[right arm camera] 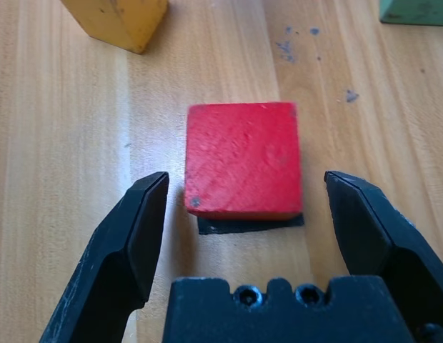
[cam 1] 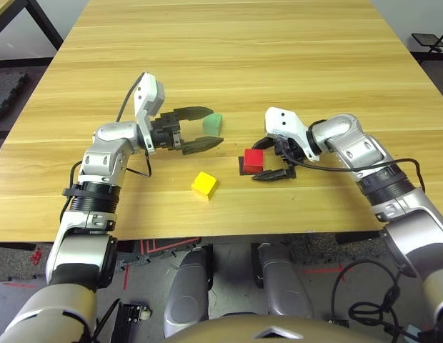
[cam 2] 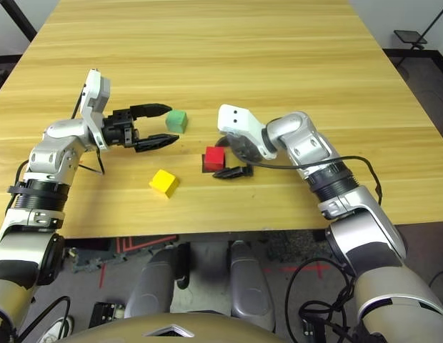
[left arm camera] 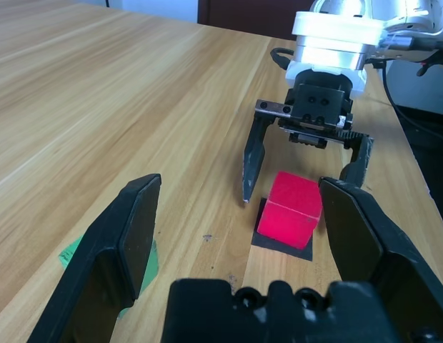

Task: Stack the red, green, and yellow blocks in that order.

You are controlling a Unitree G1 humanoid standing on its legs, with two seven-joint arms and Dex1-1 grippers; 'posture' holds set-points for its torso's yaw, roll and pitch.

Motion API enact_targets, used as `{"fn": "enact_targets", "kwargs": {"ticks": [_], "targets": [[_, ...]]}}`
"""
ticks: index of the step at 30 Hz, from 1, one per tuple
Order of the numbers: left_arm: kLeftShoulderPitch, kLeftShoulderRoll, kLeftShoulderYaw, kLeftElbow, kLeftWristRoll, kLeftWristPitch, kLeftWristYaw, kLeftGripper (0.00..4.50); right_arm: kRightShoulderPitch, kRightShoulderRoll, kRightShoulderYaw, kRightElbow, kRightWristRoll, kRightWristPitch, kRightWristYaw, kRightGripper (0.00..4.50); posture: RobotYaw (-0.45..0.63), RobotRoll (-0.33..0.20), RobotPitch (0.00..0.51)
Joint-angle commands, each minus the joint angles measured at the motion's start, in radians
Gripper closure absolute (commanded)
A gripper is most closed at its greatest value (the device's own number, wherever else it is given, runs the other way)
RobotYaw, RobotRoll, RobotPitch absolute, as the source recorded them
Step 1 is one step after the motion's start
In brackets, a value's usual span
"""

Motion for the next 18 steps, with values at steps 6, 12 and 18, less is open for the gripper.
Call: {"fn": "enact_targets", "kwargs": {"ticks": [6, 12, 18], "targets": [[-0.009, 0.006, 0.002, 0.038, 0.008, -0.012, -0.013, 0.00, -0.097, -0.033, -0.054, 0.020, 0.019, 0.000, 0.053, 0.03, 0.34, -0.071, 0.189], [-0.068, 0.023, -0.019, 0.239, 0.111, -0.110, 0.041, 0.00, -0.126, -0.059, -0.096, 0.018, 0.034, 0.050, 0.068, 0.03, 0.32, -0.072, 0.183], [-0.187, 0.020, -0.026, 0.468, 0.234, -0.217, 0.159, 0.00, -0.120, -0.075, -0.124, 0.008, 0.039, 0.095, 0.048, 0.03, 0.29, -0.068, 0.175]]}}
